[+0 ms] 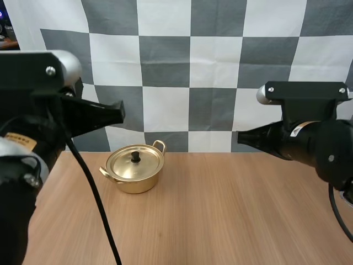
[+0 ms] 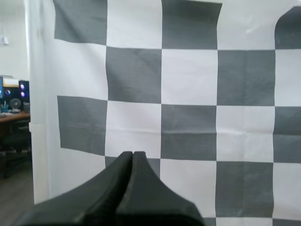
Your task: Open the pot, put the car inside, and close it
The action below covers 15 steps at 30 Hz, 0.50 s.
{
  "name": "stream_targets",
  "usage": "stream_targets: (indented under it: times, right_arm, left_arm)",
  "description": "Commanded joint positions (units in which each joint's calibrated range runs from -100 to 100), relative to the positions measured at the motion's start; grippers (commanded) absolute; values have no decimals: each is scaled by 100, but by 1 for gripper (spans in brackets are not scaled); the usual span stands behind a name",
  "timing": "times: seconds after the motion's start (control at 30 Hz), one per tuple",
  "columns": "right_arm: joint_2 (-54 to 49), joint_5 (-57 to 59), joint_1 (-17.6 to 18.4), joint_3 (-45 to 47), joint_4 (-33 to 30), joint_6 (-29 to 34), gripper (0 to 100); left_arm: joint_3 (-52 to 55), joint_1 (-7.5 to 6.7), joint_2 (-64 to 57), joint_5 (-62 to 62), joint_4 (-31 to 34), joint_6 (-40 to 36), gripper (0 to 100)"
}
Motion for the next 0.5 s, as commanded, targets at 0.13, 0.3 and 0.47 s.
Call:
stream_targets:
  times: [0.13, 0.3, 0.47]
  right_arm:
    - [1, -2858, -3, 1237, -394, 6, 0]
    - [1, -3775, -3, 1882, -298, 6, 0]
    - [1, -4437, -3, 2412, -298, 6, 0]
  left_arm:
    - [2881, -17, -577, -2748, 1, -3, 0]
    - [3336, -17, -810, -2788, 1, -3, 0]
    - [3354, -17, -962, -2361, 1, -3, 0]
